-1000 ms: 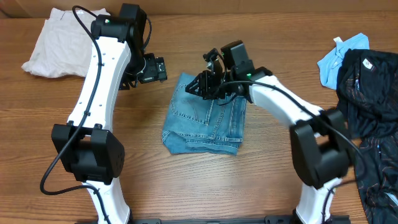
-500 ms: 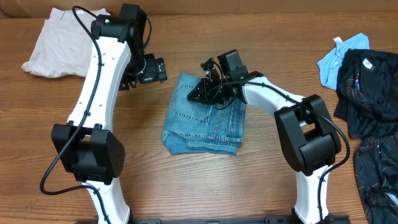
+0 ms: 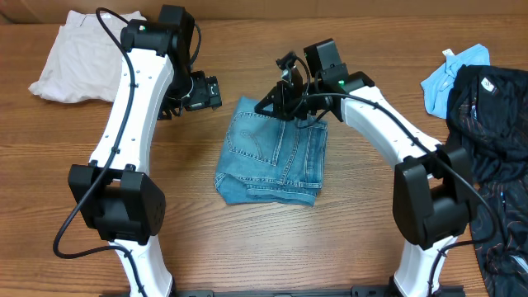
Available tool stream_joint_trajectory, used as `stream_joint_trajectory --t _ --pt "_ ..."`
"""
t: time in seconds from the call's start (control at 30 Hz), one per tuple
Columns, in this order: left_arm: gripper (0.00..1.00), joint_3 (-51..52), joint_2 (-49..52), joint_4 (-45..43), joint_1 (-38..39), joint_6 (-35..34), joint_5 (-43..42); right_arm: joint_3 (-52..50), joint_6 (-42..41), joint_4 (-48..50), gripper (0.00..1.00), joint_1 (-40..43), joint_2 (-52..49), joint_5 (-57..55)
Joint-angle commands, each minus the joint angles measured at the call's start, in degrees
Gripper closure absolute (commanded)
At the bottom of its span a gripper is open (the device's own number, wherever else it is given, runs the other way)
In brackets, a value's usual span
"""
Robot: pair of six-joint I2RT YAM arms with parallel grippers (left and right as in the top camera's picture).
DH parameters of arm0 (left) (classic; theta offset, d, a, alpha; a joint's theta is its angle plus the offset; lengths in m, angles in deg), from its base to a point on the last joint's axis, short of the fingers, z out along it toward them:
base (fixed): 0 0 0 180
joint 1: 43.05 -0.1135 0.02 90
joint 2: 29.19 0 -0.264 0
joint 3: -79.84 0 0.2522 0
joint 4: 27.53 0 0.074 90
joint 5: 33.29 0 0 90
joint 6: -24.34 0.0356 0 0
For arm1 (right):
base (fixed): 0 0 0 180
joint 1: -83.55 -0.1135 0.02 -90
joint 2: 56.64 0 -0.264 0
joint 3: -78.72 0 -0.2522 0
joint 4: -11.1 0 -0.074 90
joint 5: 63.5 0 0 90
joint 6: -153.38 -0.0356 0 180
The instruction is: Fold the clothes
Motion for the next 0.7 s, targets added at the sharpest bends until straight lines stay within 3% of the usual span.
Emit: stream_joint_trajectory --t 0.0,0.33,0.5,0.67 --pt "0.00 -0.13 0.09 -0.02 -0.22 -0.59 0.74 0.63 1.03 1.66 0.96 -0.11 -3.93 -1.62" --pt "0.00 -0.13 0.09 0.09 -0.22 -0.59 0.76 0.42 1.05 3.91 0.96 -0.11 -15.28 -1.46" --pt "0.00 -0.13 0.09 0.09 -0.22 -0.57 0.76 0.52 1.05 2.97 0.96 0.57 -12.85 -1.20" --pt "0.00 -0.13 0.09 0.09 -0.22 -0.57 0.76 0.55 1.70 -1.25 0.96 1.95 -4.33 -1.18"
